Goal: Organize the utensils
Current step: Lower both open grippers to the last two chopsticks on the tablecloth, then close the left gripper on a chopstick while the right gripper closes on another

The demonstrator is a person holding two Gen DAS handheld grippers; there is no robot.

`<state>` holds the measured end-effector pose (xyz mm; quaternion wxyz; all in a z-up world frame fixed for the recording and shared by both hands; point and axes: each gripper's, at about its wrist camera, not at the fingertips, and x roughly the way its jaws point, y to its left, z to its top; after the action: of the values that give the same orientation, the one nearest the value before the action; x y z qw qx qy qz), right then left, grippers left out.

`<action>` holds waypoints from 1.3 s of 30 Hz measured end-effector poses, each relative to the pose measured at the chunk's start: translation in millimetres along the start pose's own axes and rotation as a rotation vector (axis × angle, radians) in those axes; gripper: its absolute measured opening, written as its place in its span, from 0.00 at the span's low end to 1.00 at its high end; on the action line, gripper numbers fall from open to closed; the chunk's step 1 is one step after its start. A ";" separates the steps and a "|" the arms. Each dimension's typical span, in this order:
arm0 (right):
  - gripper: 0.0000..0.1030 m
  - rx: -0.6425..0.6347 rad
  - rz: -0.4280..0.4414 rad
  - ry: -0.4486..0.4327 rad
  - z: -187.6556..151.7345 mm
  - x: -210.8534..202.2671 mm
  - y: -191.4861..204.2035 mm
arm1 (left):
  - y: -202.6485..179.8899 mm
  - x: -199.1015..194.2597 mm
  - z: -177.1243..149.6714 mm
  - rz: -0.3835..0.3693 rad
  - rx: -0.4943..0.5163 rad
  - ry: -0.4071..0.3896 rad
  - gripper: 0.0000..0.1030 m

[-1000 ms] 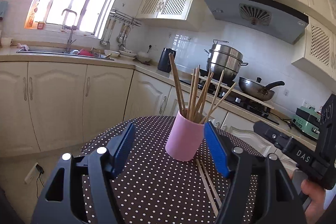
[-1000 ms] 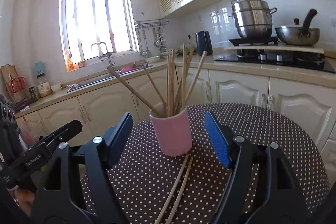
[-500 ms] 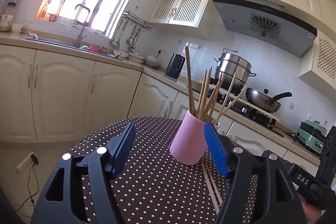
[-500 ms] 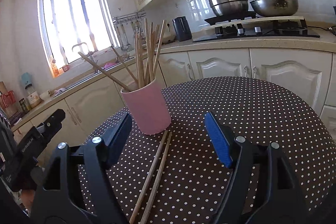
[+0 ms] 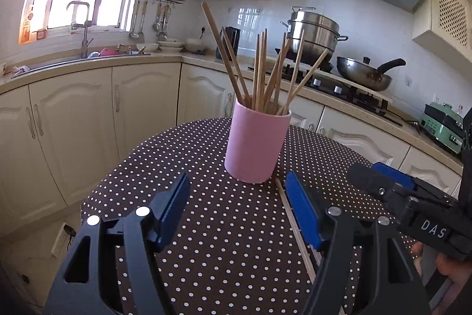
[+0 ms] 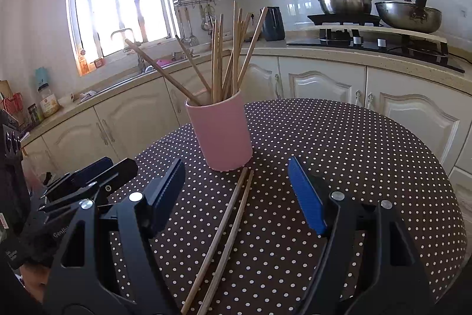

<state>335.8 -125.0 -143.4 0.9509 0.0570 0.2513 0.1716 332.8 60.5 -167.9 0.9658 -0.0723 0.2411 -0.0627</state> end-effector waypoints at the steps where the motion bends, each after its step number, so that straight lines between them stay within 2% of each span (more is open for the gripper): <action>1: 0.70 0.002 -0.006 0.026 -0.8 2.5 -0.9 | -0.5 5.0 -0.3 -0.013 -0.004 0.039 0.65; 7: 0.69 0.008 -0.001 0.172 -7.7 15.5 -9.7 | -4.7 32.4 -9.4 -0.120 -0.042 0.248 0.65; 10: 0.69 -0.002 -0.006 0.216 -11.8 19.2 -14.4 | -10.5 41.4 -14.7 -0.109 -0.036 0.312 0.64; 13: 0.69 0.021 -0.010 0.232 -13.4 18.2 -23.4 | -18.8 44.8 -18.8 -0.109 -0.016 0.337 0.65; 16: 0.69 0.028 -0.018 0.246 -14.4 16.7 -33.1 | -31.9 51.3 -23.6 -0.067 0.029 0.374 0.64; 26: 0.69 0.023 0.013 0.288 -25.1 12.4 -43.9 | -63.6 68.1 -34.7 0.001 0.117 0.441 0.64; 30: 0.69 0.017 0.018 0.301 -27.2 14.2 -44.6 | -63.6 74.2 -38.0 0.005 0.104 0.469 0.56; 32: 0.69 0.018 0.020 0.308 -27.9 16.1 -45.2 | -63.6 75.2 -39.1 0.013 0.110 0.484 0.49; 39: 0.69 0.033 0.030 0.350 -24.2 26.1 -50.2 | -71.8 84.5 -38.0 0.026 0.149 0.504 0.49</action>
<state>360.0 -162.1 -186.1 0.8888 0.0456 0.4151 0.1887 382.6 -27.4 -227.5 0.8785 0.0199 0.4698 -0.0838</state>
